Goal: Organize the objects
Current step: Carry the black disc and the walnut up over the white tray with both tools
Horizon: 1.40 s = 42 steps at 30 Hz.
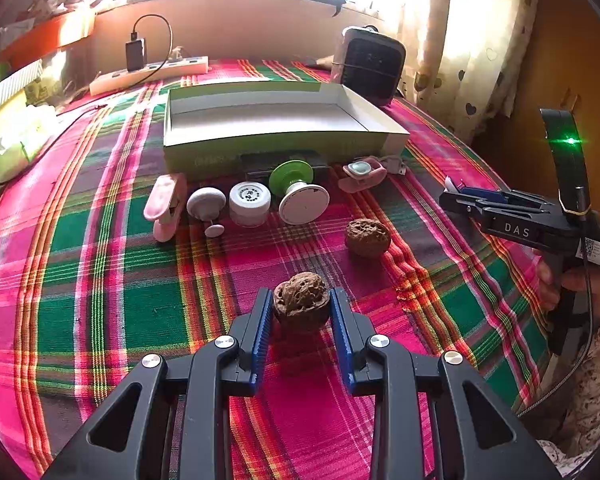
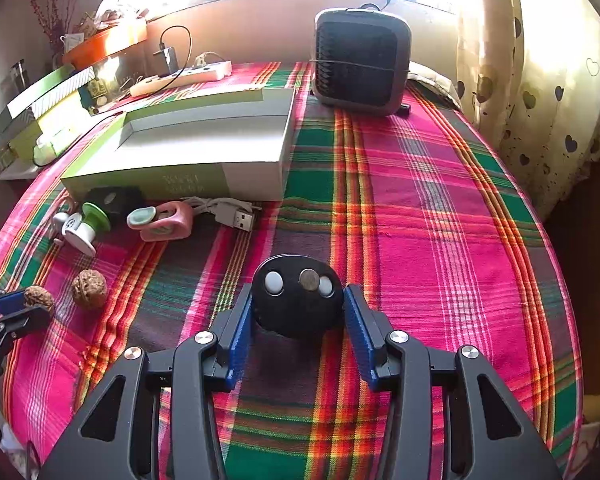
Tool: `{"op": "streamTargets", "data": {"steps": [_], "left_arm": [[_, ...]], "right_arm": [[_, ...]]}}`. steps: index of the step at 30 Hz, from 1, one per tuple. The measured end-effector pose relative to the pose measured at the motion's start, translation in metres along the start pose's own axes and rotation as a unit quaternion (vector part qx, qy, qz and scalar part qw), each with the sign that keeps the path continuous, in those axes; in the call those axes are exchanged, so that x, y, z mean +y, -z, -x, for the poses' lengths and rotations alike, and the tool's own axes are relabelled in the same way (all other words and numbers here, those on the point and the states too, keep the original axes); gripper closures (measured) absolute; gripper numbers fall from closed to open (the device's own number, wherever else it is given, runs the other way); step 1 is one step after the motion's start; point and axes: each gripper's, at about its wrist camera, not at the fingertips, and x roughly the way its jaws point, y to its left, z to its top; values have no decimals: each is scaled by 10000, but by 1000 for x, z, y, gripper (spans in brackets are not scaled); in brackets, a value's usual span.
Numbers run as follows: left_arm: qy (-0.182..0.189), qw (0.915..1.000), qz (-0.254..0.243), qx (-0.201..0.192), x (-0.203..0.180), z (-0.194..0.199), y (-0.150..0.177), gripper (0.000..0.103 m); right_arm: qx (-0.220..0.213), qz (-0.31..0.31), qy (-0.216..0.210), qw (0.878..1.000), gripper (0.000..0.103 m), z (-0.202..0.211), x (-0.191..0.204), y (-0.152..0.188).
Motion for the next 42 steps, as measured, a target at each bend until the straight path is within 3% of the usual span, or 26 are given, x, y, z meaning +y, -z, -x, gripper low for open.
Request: {"op": "streamTargets", "data": {"steps": [10,23,33,37,42], "left_arm": [[-20,9999,-5,-167,0,0,-16,76],[-77,9987,-20,-501,7,5,-53,77],[39,9997,25,-236,13,-2,-39,74],[-144,9992,-162,-344,9,1,-34,66],[-204,9984,-59,-517,15,10,-32,63]], "right_arm": [[-119,42,-165,9998,58,5,9,-4],[-475,251,-428,9976,58,22,36,-34],[-461,217,-551,9972,58,19,43,-33],[-455,240,-552,9971,58,19,45,-32],[-430,246,-597,9970,58,17,48,-30]]}}
